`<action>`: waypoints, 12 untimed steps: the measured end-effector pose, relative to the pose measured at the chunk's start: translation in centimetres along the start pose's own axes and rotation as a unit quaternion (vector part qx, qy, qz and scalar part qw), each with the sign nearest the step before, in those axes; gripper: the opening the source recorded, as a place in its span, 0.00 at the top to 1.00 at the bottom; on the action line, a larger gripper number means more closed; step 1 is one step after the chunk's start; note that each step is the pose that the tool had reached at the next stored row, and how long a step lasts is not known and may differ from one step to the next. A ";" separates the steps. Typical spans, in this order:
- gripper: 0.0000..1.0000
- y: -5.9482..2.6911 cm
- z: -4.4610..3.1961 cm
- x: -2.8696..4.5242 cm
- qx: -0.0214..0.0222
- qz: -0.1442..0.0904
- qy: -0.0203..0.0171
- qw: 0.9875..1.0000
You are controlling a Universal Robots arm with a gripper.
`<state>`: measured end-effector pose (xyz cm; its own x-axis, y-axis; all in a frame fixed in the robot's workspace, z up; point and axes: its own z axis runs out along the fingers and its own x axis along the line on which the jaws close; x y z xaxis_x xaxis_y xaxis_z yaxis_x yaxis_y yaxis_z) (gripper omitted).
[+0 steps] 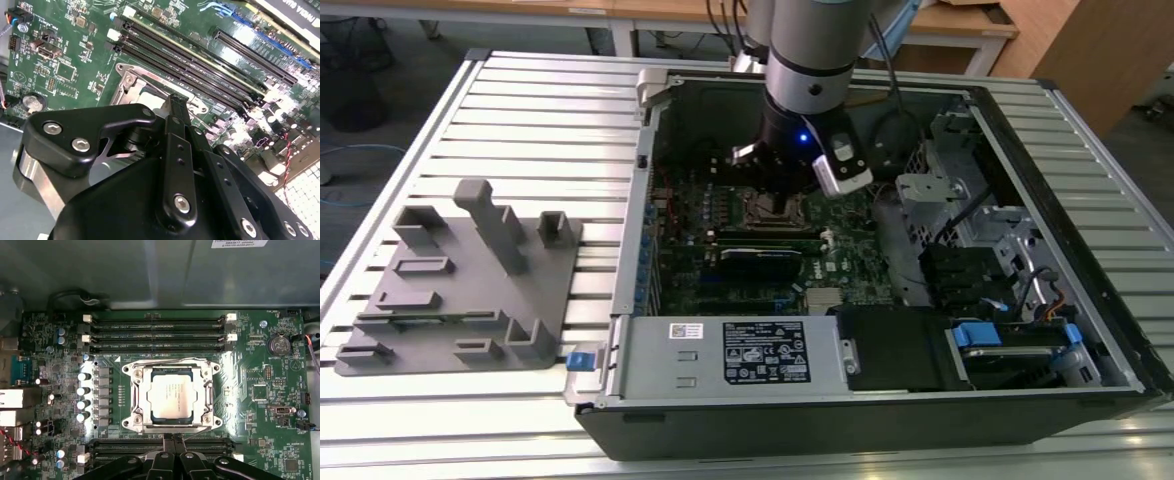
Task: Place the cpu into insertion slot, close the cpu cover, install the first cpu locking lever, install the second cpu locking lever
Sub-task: 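Install the second cpu locking lever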
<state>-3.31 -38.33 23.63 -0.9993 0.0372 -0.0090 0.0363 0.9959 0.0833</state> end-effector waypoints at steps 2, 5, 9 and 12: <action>0.89 -0.02 0.03 0.32 0.002 -0.001 0.000 1.000; 0.89 -0.06 0.08 1.06 0.005 -0.001 0.000 1.000; 0.89 -0.10 0.18 2.07 0.009 -0.002 0.000 1.000; 0.89 -0.12 0.27 2.46 0.011 -0.002 0.000 1.000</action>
<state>-5.77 -38.33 23.33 -0.9994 0.0330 -0.0098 0.0324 0.9976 0.0610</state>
